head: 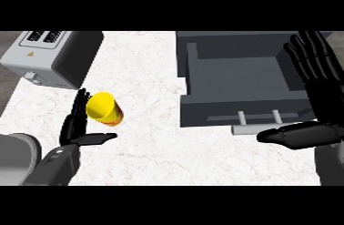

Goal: Pick up the cup, place it into the drawer and close the drawer

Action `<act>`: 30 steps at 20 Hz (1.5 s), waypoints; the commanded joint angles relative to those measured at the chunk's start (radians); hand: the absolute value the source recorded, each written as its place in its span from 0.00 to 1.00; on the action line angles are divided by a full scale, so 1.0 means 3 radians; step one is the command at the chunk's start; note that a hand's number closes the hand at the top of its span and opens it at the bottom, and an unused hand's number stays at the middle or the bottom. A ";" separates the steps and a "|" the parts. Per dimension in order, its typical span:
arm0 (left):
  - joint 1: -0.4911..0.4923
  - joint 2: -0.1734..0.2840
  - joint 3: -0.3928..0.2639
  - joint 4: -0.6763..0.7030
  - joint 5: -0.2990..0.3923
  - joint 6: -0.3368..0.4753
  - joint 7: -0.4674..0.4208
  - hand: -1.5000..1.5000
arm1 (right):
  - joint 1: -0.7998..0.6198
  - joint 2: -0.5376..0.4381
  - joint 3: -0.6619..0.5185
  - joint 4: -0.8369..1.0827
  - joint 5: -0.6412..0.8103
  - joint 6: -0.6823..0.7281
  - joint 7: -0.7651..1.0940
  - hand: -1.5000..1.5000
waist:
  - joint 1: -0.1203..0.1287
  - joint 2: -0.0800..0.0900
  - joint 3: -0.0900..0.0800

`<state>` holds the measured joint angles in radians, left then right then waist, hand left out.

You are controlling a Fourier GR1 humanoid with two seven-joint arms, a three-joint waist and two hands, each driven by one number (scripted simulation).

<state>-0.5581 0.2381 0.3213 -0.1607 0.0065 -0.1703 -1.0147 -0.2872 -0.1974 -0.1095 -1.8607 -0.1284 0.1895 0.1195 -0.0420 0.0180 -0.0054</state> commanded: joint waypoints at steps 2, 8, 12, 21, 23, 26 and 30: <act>0.0013 -0.0057 -0.0028 0.0031 -0.0030 -0.0323 -0.0272 0.00 | -0.0180 -0.0028 -0.0077 0.0165 -0.0082 -0.0007 0.0085 0.00 | 0.0019 0.0004 0.0000; -0.0055 -0.0168 -0.0078 -0.0137 -0.0058 -0.0441 -0.0463 1.00 | -0.0035 -0.0007 0.0000 0.0009 0.0029 -0.0027 0.0060 0.00 | -0.0022 0.0011 -0.0004; -0.0049 -0.0109 0.0045 -0.0293 -0.0033 0.0352 -0.0659 1.00 | -0.0058 -0.0077 -0.0064 0.0095 -0.0005 0.0030 0.0046 0.00 | 0.0008 0.0004 0.0002; 0.0300 -0.0233 0.0314 -0.0309 0.0185 0.0356 -0.0933 1.00 | -0.0049 -0.0010 -0.0059 -0.0043 0.0026 -0.0078 0.0092 0.00 | 0.0092 -0.0034 0.0009; 0.0066 -0.0213 0.0316 -0.0396 0.0222 0.0094 -0.0833 1.00 | -0.0134 -0.0098 -0.0144 -0.0045 -0.0061 -0.0052 0.0229 0.00 | 0.0070 -0.0034 0.0007; -0.0076 -0.0321 0.0189 -0.0545 0.0178 -0.0103 -0.0681 1.00 | 0.0152 -0.0046 -0.0094 -0.0007 -0.0010 0.0056 -0.0067 0.00 | 0.0082 -0.0045 0.0013; -0.0332 -0.0481 -0.0005 -0.0799 0.0106 -0.0011 -0.0313 1.00 | -0.0002 -0.0086 -0.0113 0.0095 -0.0020 0.0045 0.0033 0.00 | 0.0127 -0.0063 0.0018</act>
<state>-0.5971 0.1285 0.3529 -0.3515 0.0457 -0.1125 -1.0899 -0.2786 -0.2253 -0.1500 -1.8476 -0.1406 0.2031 0.1271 -0.0114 0.0026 -0.0010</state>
